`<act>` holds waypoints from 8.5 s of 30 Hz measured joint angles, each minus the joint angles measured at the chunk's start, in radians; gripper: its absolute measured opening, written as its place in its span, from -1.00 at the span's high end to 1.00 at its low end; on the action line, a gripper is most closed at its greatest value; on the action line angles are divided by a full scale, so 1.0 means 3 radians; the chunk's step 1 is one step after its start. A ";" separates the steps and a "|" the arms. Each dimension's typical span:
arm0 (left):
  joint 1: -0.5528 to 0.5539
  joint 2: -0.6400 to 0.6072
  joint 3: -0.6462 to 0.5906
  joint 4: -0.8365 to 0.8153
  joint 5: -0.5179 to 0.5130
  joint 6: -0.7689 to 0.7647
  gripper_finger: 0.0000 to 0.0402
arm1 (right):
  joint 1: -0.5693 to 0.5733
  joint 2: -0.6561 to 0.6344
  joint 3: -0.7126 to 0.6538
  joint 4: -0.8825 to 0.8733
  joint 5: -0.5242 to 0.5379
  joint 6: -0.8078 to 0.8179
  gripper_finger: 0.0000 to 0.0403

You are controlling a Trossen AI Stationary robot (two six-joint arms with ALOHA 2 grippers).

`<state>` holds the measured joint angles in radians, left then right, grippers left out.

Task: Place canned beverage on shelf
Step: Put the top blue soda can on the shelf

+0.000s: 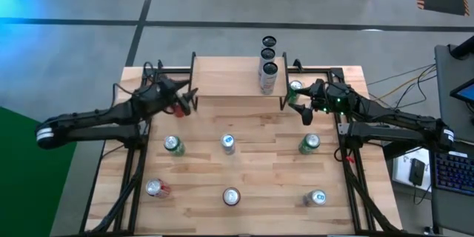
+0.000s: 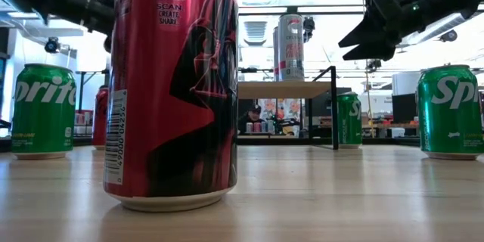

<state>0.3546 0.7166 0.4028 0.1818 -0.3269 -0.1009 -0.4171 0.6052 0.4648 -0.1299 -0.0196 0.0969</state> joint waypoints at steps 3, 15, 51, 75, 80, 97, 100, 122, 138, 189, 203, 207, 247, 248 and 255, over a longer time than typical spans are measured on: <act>-0.0088 -0.0122 0.0274 -0.0619 -0.0237 -0.0123 -0.08 | 0.0000 0.0000 0.0000 0.0001 0.0006 -0.0002 -0.62; -0.0016 0.0251 0.0800 -0.2018 -0.1276 -0.0968 -0.08 | 0.0000 0.0021 0.0065 0.0177 0.0094 -0.0023 -0.62; 0.1009 0.0697 0.1107 -0.2785 -0.0314 -0.1074 -0.41 | -0.0380 0.1220 0.0511 0.1076 0.0161 -0.0468 -0.62; 0.0994 0.0689 0.0930 -0.2773 -0.0374 -0.1381 -0.27 | -0.0416 0.1225 0.0504 0.1096 0.0154 -0.0498 -0.62; 0.0944 0.0683 0.1321 -0.2944 -0.0391 -0.1169 -0.22 | -0.0416 0.1225 0.0503 0.1070 0.0155 -0.0537 -0.62; 0.0968 0.1036 0.1077 -0.3142 -0.0437 -0.1438 -0.91 | -0.0416 0.1216 0.0501 0.1067 0.0154 -0.0622 -0.62; 0.1031 0.1147 0.1053 -0.3104 -0.0455 -0.1455 -0.92 | -0.0416 0.1214 0.0504 0.1087 0.0154 -0.0624 -0.62; 0.1067 0.1120 0.1934 -0.3923 -0.0456 -0.1067 -0.12 | -0.0416 0.1216 0.0520 0.0967 0.0152 -0.0428 -0.62; 0.0330 0.0762 0.2427 -0.4461 -0.0587 -0.1133 -0.14 | -0.0413 0.1216 0.0520 0.0792 0.0154 -0.0144 -0.62; -0.0875 0.0990 0.2901 -0.4437 -0.0235 -0.0857 -0.14 | 0.0285 0.1212 0.0394 0.0664 0.0154 0.0289 -0.62; -0.1421 0.1088 0.2488 -0.3474 -0.0584 -0.0972 -0.14 | 0.1575 0.1290 0.0354 0.0614 0.1487 0.1016 -0.62; -0.1414 0.1180 0.2443 -0.2964 -0.0531 -0.0946 -0.14 | 0.1870 0.1533 0.0379 0.1224 0.1467 0.0909 -0.62; -0.1466 0.1742 0.2439 -0.1999 -0.0344 -0.0602 -0.14 | 0.2314 0.2939 0.0825 0.2833 0.2063 -0.0186 -0.62; -0.1466 0.1742 0.2439 -0.1994 -0.0355 -0.0602 -0.14 | 0.2314 0.2939 0.0825 0.2831 0.2063 -0.0186 -0.62; -0.1466 0.1750 0.2439 -0.1941 -0.0364 -0.0590 -0.14 | 0.2314 0.2939 0.0825 0.2815 0.2066 -0.0209 -0.62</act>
<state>-0.0853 1.2415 1.1343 -0.4006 -0.4361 -0.2780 0.2771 1.4868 0.7124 0.7145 0.6003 0.0341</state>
